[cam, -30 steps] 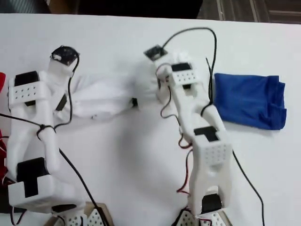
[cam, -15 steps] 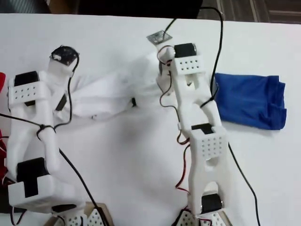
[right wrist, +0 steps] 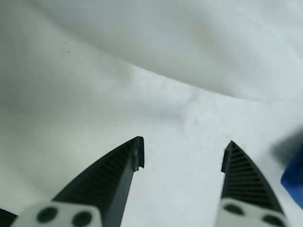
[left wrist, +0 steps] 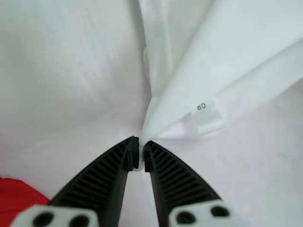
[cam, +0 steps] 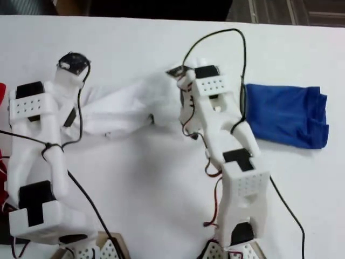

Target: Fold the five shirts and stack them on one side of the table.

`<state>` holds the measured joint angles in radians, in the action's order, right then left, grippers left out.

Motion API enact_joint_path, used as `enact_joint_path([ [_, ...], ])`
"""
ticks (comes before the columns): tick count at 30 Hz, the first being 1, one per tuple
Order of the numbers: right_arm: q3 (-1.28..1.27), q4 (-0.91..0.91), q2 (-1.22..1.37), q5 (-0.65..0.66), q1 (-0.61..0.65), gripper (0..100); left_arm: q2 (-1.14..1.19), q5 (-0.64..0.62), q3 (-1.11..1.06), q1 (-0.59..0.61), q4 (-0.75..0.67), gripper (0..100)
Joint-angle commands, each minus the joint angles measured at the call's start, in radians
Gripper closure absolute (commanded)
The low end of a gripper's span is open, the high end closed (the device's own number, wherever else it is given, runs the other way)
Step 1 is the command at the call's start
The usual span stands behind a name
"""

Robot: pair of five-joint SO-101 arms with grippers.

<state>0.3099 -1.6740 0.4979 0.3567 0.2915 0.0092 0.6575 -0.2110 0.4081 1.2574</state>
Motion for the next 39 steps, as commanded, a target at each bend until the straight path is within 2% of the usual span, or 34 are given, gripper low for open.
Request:
enact_joint_path([
  [1, -0.005, 0.01, -0.102, -0.005, 0.012, 73.3, -0.009, -0.005, 0.045, 0.008, -0.003, 98],
  [9, 0.011, 0.222, 0.096, -0.005, 0.012, 73.3, -0.009, -0.006, 0.045, 0.011, 0.002, 98],
  [13, 0.118, 0.288, 0.194, -0.006, 0.002, 73.3, -0.009, -0.006, 0.041, 0.011, 0.003, 98],
  [21, 0.416, 0.289, 0.225, -0.058, 0.012, 73.4, -0.005, -0.006, 0.039, 0.008, 0.003, 98],
  [30, 0.489, 0.302, 0.34, -0.089, -0.007, 73.4, -0.005, -0.006, 0.038, 0.006, 0.003, 98],
  [35, 0.594, 0.346, 0.364, -0.192, -0.051, 73.4, -0.005, -0.006, 0.038, 0.006, 0.003, 98],
  [39, 0.652, 0.291, 0.361, -0.235, -0.062, 73.3, -0.005, -0.006, 0.038, 0.006, 0.003, 98],
])
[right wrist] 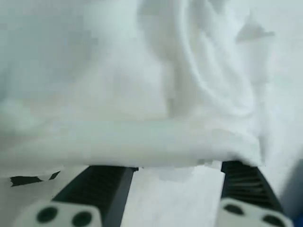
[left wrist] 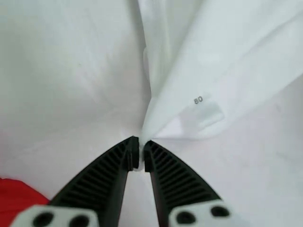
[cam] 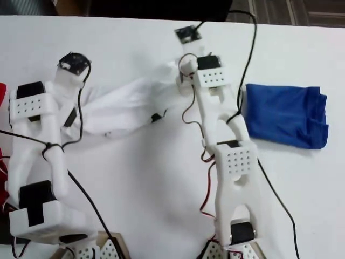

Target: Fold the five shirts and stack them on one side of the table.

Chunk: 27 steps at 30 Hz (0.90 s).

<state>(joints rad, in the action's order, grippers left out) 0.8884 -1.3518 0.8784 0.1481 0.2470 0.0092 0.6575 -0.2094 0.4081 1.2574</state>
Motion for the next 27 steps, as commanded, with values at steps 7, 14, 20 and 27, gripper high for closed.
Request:
enact_joint_path([
  [7, 0.163, -0.325, -0.073, -0.028, -0.01, 73.4, -0.005, -0.006, 0.036, 0.006, 0.003, 98],
  [14, 0.041, -0.354, -0.059, -0.018, -0.01, 79.0, -0.005, -0.006, 0.036, 0.006, 0.003, 98],
  [20, 0.025, -0.282, 0.012, -0.018, -0.002, 78.9, -0.005, -0.006, 0.036, 0.006, 0.003, 98],
  [27, 0.025, -0.145, 0.104, 0.037, -0.01, 78.9, -0.005, -0.006, 0.035, 0.011, 0.005, 98],
])
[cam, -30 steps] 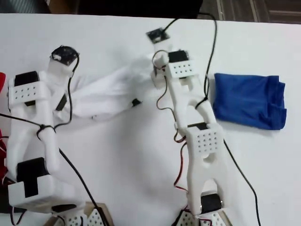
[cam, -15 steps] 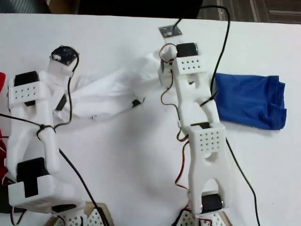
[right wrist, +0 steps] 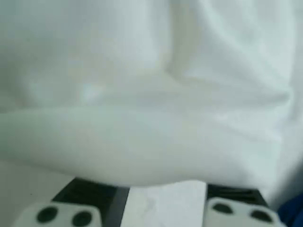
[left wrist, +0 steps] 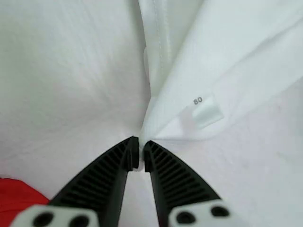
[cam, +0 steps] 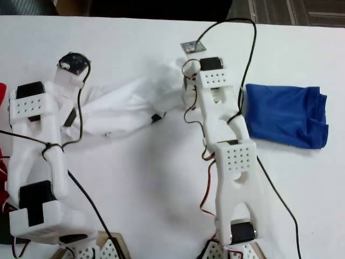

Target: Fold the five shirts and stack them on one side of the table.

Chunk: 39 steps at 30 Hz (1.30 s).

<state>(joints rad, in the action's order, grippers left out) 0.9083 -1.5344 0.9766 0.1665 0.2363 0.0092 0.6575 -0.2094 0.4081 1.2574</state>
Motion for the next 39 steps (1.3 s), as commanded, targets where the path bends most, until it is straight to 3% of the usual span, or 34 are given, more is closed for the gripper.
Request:
enact_joint_path([
  [1, 0.005, 0.051, 0.013, 0.018, 0.001, 78.9, -0.005, -0.006, 0.035, 0.011, 0.005, 98],
  [16, 0.058, 0.097, 0.03, 0.014, -0.008, 80.0, -0.003, -0.006, 0.035, 0.006, 0.005, 98],
  [21, 0.06, 0.101, 0.022, 0.009, -0.01, 98.0, -0.003, -0.006, 0.035, 0.006, 0.005, 98],
  [27, 0.061, 0.096, 0.019, 0.009, -0.021, 97.8, -0.003, -0.006, 0.035, 0.006, 0.005, 98],
  [34, 0.153, -0.107, -0.108, 0.026, -0.09, 97.8, -0.011, -0.008, 0.045, 0.005, 0.006, 98],
  [39, 0.14, -0.18, -0.289, 0.186, -0.117, 97.8, -0.057, -0.008, 0.045, -0.037, 0.043, 98],
])
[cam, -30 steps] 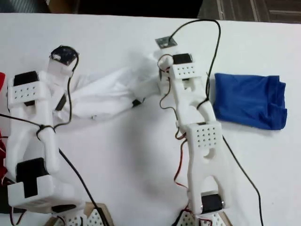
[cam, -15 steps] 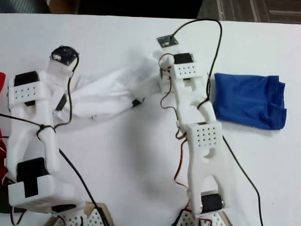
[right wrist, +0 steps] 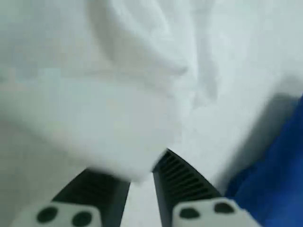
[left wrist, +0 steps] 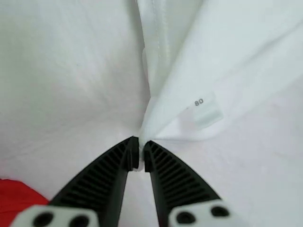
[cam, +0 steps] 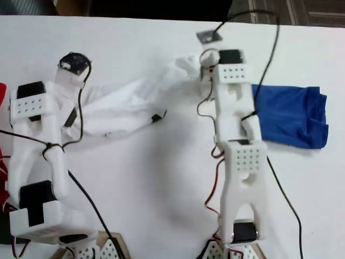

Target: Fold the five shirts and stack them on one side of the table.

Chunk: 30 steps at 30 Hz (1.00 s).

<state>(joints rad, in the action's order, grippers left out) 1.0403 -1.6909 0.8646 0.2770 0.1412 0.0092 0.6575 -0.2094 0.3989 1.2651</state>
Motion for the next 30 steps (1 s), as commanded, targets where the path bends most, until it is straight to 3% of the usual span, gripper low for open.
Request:
enact_joint_path([
  [1, -0.031, -0.024, -0.223, 0.098, -0.025, 97.8, -0.081, -0.008, 0.047, -0.041, 0.057, 98],
  [8, -0.514, -0.021, -0.605, 0.14, -0.028, 97.8, -0.318, 0.005, 0.047, -0.1, 0.264, 98],
  [14, -1.066, 0.054, -0.937, 0.285, -0.036, 97.8, -0.491, 0.058, -0.05, -0.095, 0.359, 98],
  [22, -1.801, 0.375, -1.288, 0.559, -0.036, 97.8, -0.588, 0.087, -0.437, -0.097, 0.153, 98],
  [30, -1.999, 0.484, -1.438, 0.58, -0.031, 95.8, -0.588, 0.083, -0.61, -0.1, -0.006, 98],
])
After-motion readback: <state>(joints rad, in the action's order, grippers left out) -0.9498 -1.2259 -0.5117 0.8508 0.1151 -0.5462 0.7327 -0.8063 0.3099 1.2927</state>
